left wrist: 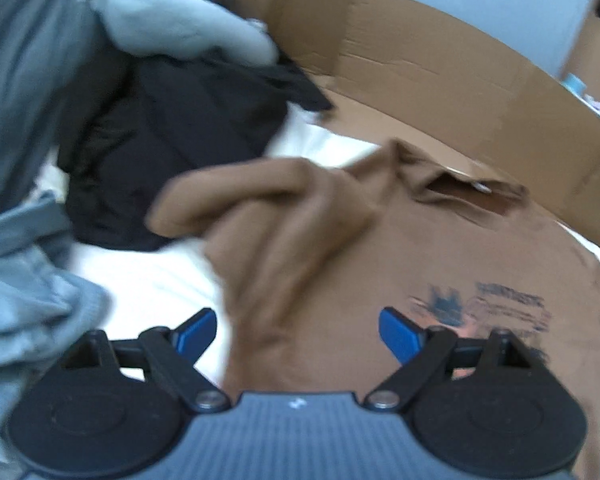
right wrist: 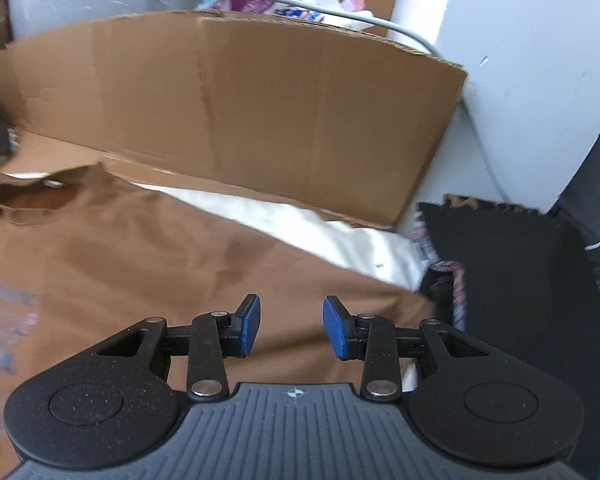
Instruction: Fold clothes
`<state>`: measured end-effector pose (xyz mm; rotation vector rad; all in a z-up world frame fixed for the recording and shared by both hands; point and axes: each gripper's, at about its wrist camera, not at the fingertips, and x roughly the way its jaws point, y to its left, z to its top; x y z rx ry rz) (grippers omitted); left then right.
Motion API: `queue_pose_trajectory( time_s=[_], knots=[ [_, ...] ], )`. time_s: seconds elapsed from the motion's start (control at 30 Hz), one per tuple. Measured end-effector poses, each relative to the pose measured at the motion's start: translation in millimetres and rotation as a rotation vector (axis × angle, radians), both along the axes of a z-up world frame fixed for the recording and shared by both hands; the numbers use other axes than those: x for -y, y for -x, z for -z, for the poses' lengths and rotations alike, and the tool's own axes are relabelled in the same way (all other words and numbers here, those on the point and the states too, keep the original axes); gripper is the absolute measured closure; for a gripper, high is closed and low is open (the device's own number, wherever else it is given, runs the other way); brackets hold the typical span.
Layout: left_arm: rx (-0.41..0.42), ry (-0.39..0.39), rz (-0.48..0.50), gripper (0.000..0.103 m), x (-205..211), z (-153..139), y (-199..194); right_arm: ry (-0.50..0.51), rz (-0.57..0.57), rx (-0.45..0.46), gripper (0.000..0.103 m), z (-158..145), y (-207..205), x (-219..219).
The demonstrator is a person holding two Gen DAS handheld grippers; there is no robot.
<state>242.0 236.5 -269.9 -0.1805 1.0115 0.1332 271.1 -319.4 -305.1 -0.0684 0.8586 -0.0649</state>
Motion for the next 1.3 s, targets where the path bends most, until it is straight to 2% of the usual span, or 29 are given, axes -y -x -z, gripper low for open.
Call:
queue_pose_trajectory(
  time_s=[0.1,0.17,0.4,0.5,0.53,0.6,0.77,0.93,0.97,1.0,1.07,1.13,1.2,1.3],
  knots=[
    [0.017,-0.055,-0.033,0.016,-21.7,1.0,-3.5,-0.049,-0.001,0.034,0.061,0.5,12.5,-8.0],
    [0.017,-0.05,-0.037,0.018,-34.4,5.7,-7.7,-0.054,0.001,0.044,0.06,2.1,18.8,-12.3],
    [0.036,0.049,-0.136,0.019,-68.3,24.1,-18.4,-0.069,0.007,0.06,0.06,3.2,33.9,-17.6],
    [0.051,0.101,-0.178,0.019,-78.8,33.4,-25.5,-0.112,0.028,0.055,0.06,3.0,38.6,-16.9],
    [0.055,0.099,-0.188,0.019,-81.4,37.1,-28.9,-0.126,0.035,0.056,0.06,3.1,40.5,-17.0],
    [0.07,0.042,-0.206,0.019,-83.9,41.5,-34.9,-0.133,0.05,0.074,0.06,3.8,46.1,-18.5],
    [0.09,-0.008,-0.178,0.02,-89.4,47.9,-48.8,-0.158,0.114,0.067,0.06,9.8,53.8,-13.4],
    [0.134,-0.049,-0.057,0.02,-83.0,47.8,-60.6,-0.169,0.137,0.055,0.06,13.4,56.9,-11.7],
    [0.122,-0.045,-0.044,0.025,-83.4,50.4,-63.4,-0.171,0.135,0.052,0.06,13.9,56.9,-12.4],
    [0.108,-0.029,-0.036,0.038,-85.4,52.6,-65.5,-0.17,0.129,0.05,0.06,14.4,56.7,-14.0],
    [0.086,0.014,-0.029,0.052,-89.9,54.2,-67.9,-0.165,0.112,0.049,0.06,15.3,56.6,-18.1],
    [0.083,0.031,-0.034,0.06,-91.7,47.2,-65.0,-0.162,0.09,0.05,0.06,15.1,56.8,-22.3],
    [0.078,0.041,-0.02,0.083,-92.9,36.7,-63.0,-0.161,0.068,0.055,0.06,13.6,57.2,-26.2],
    [0.096,0.045,0.029,0.087,-94.3,11.4,-59.2,-0.157,0.053,0.064,0.06,10.8,57.7,-29.1]
  ],
)
